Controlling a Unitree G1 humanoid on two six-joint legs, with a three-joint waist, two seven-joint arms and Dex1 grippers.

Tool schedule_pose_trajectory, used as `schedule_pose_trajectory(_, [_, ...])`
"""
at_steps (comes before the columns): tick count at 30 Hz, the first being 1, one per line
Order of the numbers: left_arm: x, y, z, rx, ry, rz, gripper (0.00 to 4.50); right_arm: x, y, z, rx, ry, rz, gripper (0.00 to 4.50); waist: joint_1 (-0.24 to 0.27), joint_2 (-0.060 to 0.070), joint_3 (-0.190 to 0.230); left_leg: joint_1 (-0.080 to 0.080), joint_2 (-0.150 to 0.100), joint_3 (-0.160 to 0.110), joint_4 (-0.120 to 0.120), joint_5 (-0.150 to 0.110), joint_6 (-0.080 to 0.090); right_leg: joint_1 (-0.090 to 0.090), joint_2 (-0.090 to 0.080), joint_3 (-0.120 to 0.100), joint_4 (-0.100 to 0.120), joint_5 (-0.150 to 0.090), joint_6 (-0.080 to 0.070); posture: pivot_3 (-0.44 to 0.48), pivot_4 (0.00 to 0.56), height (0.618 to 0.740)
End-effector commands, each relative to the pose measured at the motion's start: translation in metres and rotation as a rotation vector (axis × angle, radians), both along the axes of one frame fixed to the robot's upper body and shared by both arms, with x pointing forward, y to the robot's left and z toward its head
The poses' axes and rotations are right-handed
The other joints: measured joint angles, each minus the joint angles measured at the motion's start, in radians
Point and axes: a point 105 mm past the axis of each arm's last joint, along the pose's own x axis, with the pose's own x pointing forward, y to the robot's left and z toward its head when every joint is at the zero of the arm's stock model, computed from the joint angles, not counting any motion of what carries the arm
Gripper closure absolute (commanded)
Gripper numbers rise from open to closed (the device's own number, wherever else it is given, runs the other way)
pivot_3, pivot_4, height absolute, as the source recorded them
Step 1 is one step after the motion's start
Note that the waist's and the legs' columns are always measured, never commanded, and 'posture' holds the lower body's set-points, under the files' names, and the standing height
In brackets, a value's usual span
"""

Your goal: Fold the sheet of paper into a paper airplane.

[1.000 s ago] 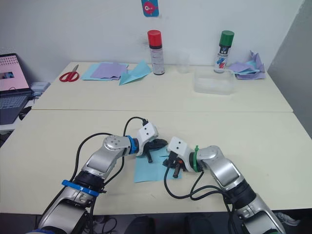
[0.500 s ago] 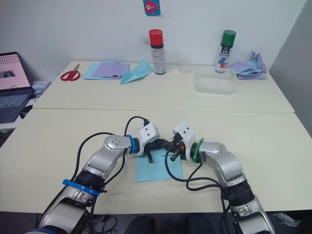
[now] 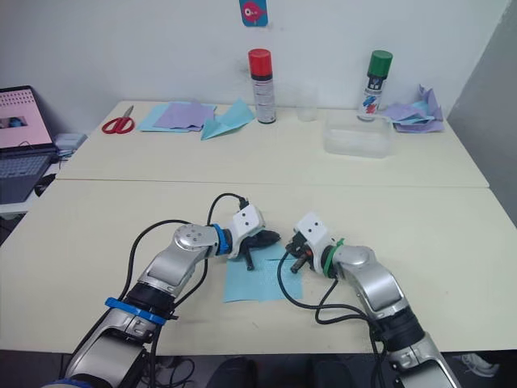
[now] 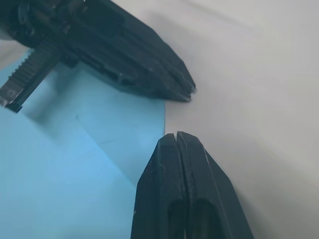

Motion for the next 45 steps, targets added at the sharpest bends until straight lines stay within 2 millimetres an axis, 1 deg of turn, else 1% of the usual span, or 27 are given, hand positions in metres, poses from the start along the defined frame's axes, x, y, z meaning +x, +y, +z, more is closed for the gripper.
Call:
schedule_pose_trajectory(1, [-0.013, 0.008, -0.037, 0.092, 0.111, 0.009, 4.50, -0.003, -0.003, -0.007, 0.000, 0.017, -0.022, 4.47, 0.000, 0.000, 0.000, 0.000, 0.000, 0.000, 0.000, 0.000, 0.000, 0.000, 0.000, 0.000, 0.000, 0.000, 0.000, 0.000, 0.150, 0.740])
schedule_pose_trajectory(5, [-0.013, 0.007, -0.037, 0.092, 0.110, 0.007, 4.50, 0.011, -0.001, 0.020, 0.107, -0.083, -0.073, 4.47, 0.000, 0.000, 0.000, 0.000, 0.000, 0.000, 0.000, 0.000, 0.000, 0.000, 0.000, 0.000, 0.000, 0.000, 0.000, 0.000, 0.150, 0.740])
schedule_pose_trajectory(7, [-0.013, 0.007, -0.037, 0.091, 0.109, 0.007, 4.50, 0.013, 0.003, 0.028, 0.148, -0.095, -0.074, 4.47, 0.000, 0.000, 0.000, 0.000, 0.000, 0.000, 0.000, 0.000, 0.000, 0.000, 0.000, 0.000, 0.000, 0.000, 0.000, 0.000, 0.150, 0.740])
schedule_pose_trajectory(8, [-0.012, 0.007, -0.037, 0.091, 0.109, 0.007, 4.50, 0.012, 0.007, 0.028, 0.156, -0.087, -0.062, 4.47, 0.000, 0.000, 0.000, 0.000, 0.000, 0.000, 0.000, 0.000, 0.000, 0.000, 0.000, 0.000, 0.000, 0.000, 0.000, 0.000, 0.150, 0.740])
schedule_pose_trajectory(9, [-0.012, 0.007, -0.037, 0.091, 0.108, 0.007, 4.50, 0.010, 0.010, 0.027, 0.156, -0.076, -0.051, 4.47, 0.000, 0.000, 0.000, 0.000, 0.000, 0.000, 0.000, 0.000, 0.000, 0.000, 0.000, 0.000, 0.000, 0.000, 0.000, 0.000, 0.150, 0.740])
schedule_pose_trajectory(11, [-0.012, 0.007, -0.037, 0.091, 0.109, 0.007, 4.50, 0.006, 0.014, 0.018, 0.129, -0.043, -0.035, 4.47, 0.000, 0.000, 0.000, 0.000, 0.000, 0.000, 0.000, 0.000, 0.000, 0.000, 0.000, 0.000, 0.000, 0.000, 0.000, 0.000, 0.150, 0.740])
schedule_pose_trajectory(15, [-0.012, 0.006, -0.037, 0.091, 0.110, 0.005, 4.50, 0.003, 0.017, -0.001, 0.079, -0.008, -0.036, 4.47, 0.000, 0.000, 0.000, 0.000, 0.000, 0.000, 0.000, 0.000, 0.000, 0.000, 0.000, 0.000, 0.000, 0.000, 0.000, 0.000, 0.150, 0.740])
schedule_pose_trajectory(18, [-0.012, 0.007, -0.038, 0.094, 0.110, 0.007, 4.50, 0.003, 0.010, -0.012, 0.029, 0.013, -0.059, 4.47, 0.000, 0.000, 0.000, 0.000, 0.000, 0.000, 0.000, 0.000, 0.000, 0.000, 0.000, 0.000, 0.000, 0.000, 0.000, 0.000, 0.150, 0.740])
schedule_pose_trajectory(22, [-0.013, 0.009, -0.038, 0.097, 0.112, 0.009, 4.50, 0.000, -0.002, -0.020, -0.009, 0.038, -0.082, 4.47, 0.000, 0.000, 0.000, 0.000, 0.000, 0.000, 0.000, 0.000, 0.000, 0.000, 0.000, 0.000, 0.000, 0.000, 0.000, 0.000, 0.150, 0.740])
schedule_pose_trajectory(27, [-0.014, 0.009, -0.039, 0.098, 0.114, 0.009, 4.50, -0.014, -0.015, -0.033, -0.013, 0.116, -0.124, 4.47, 0.001, 0.000, -0.002, 0.000, 0.000, 0.000, 0.000, 0.000, 0.000, 0.000, 0.000, 0.000, -0.001, 0.000, 0.000, 0.000, 0.150, 0.740])
schedule_pose_trajectory(30, [-0.014, 0.009, -0.039, 0.096, 0.115, 0.008, 4.50, -0.024, -0.019, -0.033, -0.012, 0.125, -0.107, 4.47, 0.001, -0.001, -0.002, 0.000, 0.000, 0.000, 0.000, 0.000, 0.000, 0.001, -0.001, 0.000, -0.001, 0.000, 0.000, 0.000, 0.150, 0.740])
schedule_pose_trajectory(34, [-0.014, 0.010, -0.040, 0.098, 0.117, 0.007, 4.50, -0.032, -0.025, -0.029, -0.031, 0.107, -0.078, 4.47, 0.001, -0.001, -0.003, 0.000, 0.000, 0.000, 0.000, 0.000, 0.000, 0.001, -0.001, 0.000, -0.002, 0.000, 0.000, 0.000, 0.150, 0.740])
schedule_pose_trajectory(36, [-0.014, 0.010, -0.040, 0.099, 0.118, 0.006, 4.50, -0.030, -0.028, -0.019, -0.016, 0.057, -0.069, 4.47, 0.001, -0.001, -0.003, 0.000, 0.000, 0.000, 0.000, 0.000, 0.000, 0.001, -0.001, 0.000, -0.002, 0.000, 0.000, 0.000, 0.150, 0.740])
schedule_pose_trajectory(37, [-0.014, 0.011, -0.040, 0.099, 0.118, 0.007, 4.50, -0.027, -0.027, -0.012, 0.013, 0.030, -0.069, 4.47, 0.001, -0.001, -0.003, 0.000, 0.000, 0.000, 0.000, 0.000, 0.000, 0.001, -0.001, 0.000, -0.002, 0.000, 0.000, 0.000, 0.150, 0.740])
schedule_pose_trajectory(39, [-0.014, 0.012, -0.040, 0.099, 0.118, 0.007, 4.50, -0.019, -0.019, 0.013, 0.126, -0.089, -0.060, 4.47, 0.001, -0.001, -0.003, 0.000, 0.000, 0.000, -0.001, 0.000, 0.000, 0.001, 0.000, 0.000, -0.002, 0.000, 0.000, 0.000, 0.150, 0.740])
schedule_pose_trajectory(41, [-0.014, 0.011, -0.040, 0.099, 0.118, 0.006, 4.50, -0.014, -0.014, 0.025, 0.195, -0.143, -0.062, 4.47, 0.001, -0.001, -0.002, 0.000, 0.000, 0.000, 0.000, 0.000, 0.000, 0.000, 0.000, -0.001, -0.002, 0.000, 0.000, 0.000, 0.150, 0.740])
schedule_pose_trajectory(43, [-0.014, 0.011, -0.039, 0.098, 0.118, 0.006, 4.50, -0.013, -0.009, 0.027, 0.210, -0.157, -0.054, 4.47, 0.000, 0.000, -0.002, 0.000, 0.000, 0.000, 0.000, 0.000, 0.000, 0.000, 0.000, 0.000, -0.002, 0.000, 0.000, 0.000, 0.150, 0.740])
schedule_pose_trajectory(45, [-0.014, 0.011, -0.039, 0.098, 0.117, 0.005, 4.50, -0.010, -0.001, 0.022, 0.188, -0.146, -0.043, 4.47, 0.000, -0.001, -0.002, 0.000, 0.000, 0.000, 0.000, 0.000, 0.000, 0.000, 0.000, 0.000, -0.002, 0.000, 0.000, 0.000, 0.150, 0.740])
